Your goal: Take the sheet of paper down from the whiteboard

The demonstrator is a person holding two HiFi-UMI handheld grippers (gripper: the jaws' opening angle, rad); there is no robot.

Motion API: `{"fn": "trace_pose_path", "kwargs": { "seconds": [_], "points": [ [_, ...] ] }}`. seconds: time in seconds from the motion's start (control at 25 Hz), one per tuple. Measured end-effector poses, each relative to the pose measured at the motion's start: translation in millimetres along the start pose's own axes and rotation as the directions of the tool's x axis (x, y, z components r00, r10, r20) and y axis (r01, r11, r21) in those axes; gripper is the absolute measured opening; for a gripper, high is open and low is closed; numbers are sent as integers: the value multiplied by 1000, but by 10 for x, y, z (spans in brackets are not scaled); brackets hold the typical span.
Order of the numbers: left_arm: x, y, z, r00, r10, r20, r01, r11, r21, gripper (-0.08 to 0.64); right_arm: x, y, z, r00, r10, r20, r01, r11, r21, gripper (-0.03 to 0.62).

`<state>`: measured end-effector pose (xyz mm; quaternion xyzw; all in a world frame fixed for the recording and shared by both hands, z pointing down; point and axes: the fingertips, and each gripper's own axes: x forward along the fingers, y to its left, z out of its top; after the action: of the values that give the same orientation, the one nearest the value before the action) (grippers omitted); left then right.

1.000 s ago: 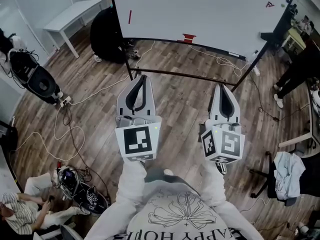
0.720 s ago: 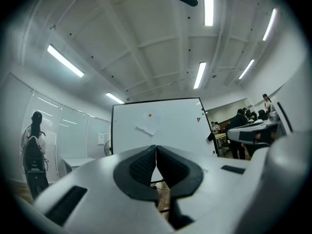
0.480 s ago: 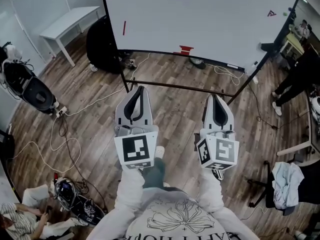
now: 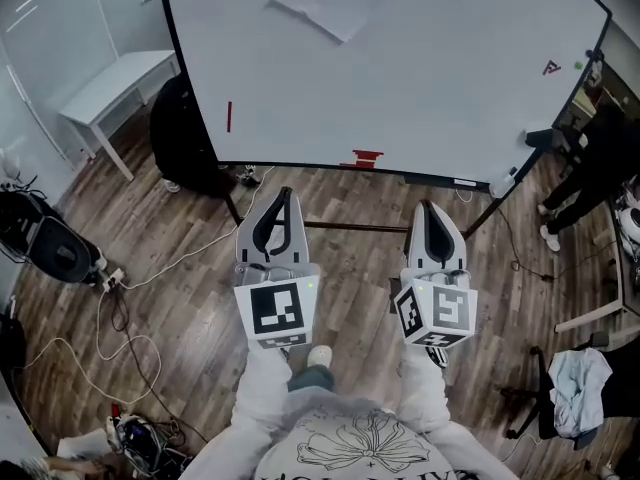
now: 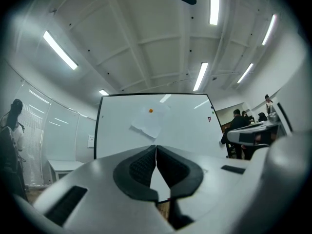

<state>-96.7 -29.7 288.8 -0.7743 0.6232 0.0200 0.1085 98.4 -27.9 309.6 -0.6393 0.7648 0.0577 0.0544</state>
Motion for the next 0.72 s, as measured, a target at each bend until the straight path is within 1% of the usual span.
{"fn": "trace_pose_path", "kwargs": {
  "seconds": [0.16,0.36,0.52,0.72],
  "points": [
    [568,246,2,1000,-17,27,17,1000,3,6,589,-39,-4,1000,-16,11,16,1000,23,3],
    [1115,446,-44,999,-27,33,27,1000,11,6,1151,-46,-135,1000,-9,-9,9,1000,29,3],
    [1542,479,33,998,-36,61,34,999,31,6,1603,-106,-154,1000,18,-5,-17,999,43,3],
    [2104,528,181,996,-1,93,-5,998,68,6,2197,-262,-65,996,75,42,-78,995,61,5]
  ]
}}
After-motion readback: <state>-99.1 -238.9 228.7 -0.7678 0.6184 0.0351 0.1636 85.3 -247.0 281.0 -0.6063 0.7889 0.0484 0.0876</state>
